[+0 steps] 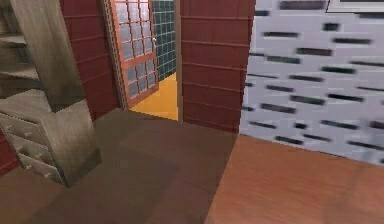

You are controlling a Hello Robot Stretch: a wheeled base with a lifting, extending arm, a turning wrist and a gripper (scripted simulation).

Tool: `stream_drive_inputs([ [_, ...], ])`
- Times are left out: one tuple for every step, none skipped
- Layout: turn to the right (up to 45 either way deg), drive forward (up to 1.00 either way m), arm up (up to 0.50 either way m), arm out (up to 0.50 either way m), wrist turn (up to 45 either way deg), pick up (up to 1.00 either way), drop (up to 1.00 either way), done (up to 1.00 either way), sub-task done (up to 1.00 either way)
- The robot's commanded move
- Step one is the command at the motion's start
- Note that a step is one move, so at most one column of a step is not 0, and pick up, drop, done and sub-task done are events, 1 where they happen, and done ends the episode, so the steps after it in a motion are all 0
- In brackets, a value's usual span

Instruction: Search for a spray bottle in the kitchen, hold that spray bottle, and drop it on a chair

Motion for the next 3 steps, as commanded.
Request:
stream_drive_inputs([
  [0.0, 0.00, 0.10, 0.00, 0.0, 0.00, 0.00, 0.00, 0.00],
  [0.0, 0.00, 0.26, 0.00, 0.0, 0.00, 0.00, 0.00, 0.00],
  [0.0, 0.00, 0.00, 0.00, -45.0, 0.00, 0.00, 0.00, 0.00],
])
